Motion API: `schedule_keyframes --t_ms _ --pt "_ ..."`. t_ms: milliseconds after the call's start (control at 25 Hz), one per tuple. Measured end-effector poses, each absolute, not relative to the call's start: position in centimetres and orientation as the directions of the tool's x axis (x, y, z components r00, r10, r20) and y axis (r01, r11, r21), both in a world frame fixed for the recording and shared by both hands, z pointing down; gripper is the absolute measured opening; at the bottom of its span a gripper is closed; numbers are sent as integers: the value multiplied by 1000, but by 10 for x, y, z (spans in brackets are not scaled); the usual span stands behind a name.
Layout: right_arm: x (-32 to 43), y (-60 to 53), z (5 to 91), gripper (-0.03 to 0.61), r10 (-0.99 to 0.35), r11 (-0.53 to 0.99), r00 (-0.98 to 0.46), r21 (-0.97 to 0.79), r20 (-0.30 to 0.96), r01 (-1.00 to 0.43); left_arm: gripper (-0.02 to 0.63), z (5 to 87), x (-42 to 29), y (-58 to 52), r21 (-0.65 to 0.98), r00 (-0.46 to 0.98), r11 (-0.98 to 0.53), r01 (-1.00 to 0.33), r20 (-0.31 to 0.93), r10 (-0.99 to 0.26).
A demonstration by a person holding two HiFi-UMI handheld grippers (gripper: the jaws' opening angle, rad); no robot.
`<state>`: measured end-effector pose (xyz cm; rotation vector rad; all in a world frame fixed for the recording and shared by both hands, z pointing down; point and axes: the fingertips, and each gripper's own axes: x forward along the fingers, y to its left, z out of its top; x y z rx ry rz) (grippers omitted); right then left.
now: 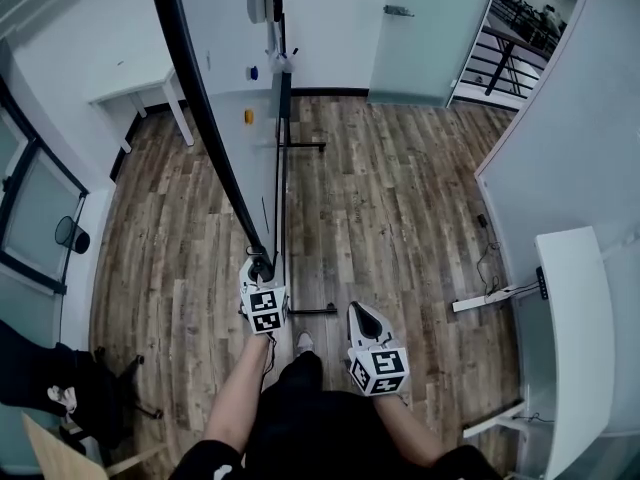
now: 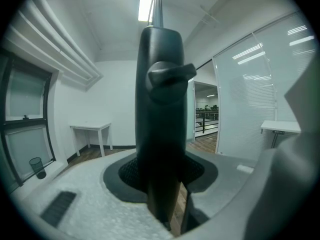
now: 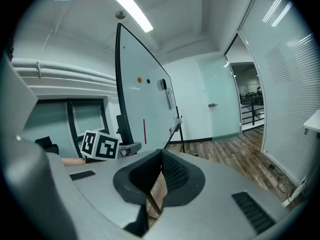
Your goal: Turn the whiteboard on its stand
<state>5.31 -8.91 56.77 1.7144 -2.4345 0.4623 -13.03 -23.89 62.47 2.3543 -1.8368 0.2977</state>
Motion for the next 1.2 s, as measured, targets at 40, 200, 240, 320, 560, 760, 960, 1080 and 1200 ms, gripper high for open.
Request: schedule_keyframes --t_ms 40,200,240,320,560,760,960,1080,1200 --pt "53 -79 568 11 -896 311 -350 -174 274 -934 172 626 -130 -231 -11 235 -245 -970 239 -942" --pt "52 -32 570 11 -895 320 -358 -177 265 -931 172 629 -131 -194 -11 223 -231 -973 218 -950" --pt "52 -19 571 10 -895 321 -360 -178 264 -930 172 630 -132 -186 -13 221 -229 -973 214 -951" --pt "53 5 573 10 -894 325 -363 -176 262 -929 172 629 -131 -172 -8 222 -229 -973 209 -952" --pt "58 67 573 11 -893 327 -368 -188 258 -926 172 630 -126 -129 -7 221 -228 -974 216 -951" --pt "59 113 567 11 -890 339 -380 -191 254 -921 172 630 -127 -97 -4 222 -228 -974 221 -950" --pt "63 144 566 11 -882 345 -390 -203 264 -917 172 633 -125 -71 -6 219 -227 -974 245 -945" --pt "66 153 566 11 -876 346 -395 -213 275 -914 172 630 -121 -56 -6 221 -230 -973 258 -941" --pt "67 158 567 11 -871 348 -404 -227 279 -909 172 630 -116 -42 -10 226 -237 -971 268 -937"
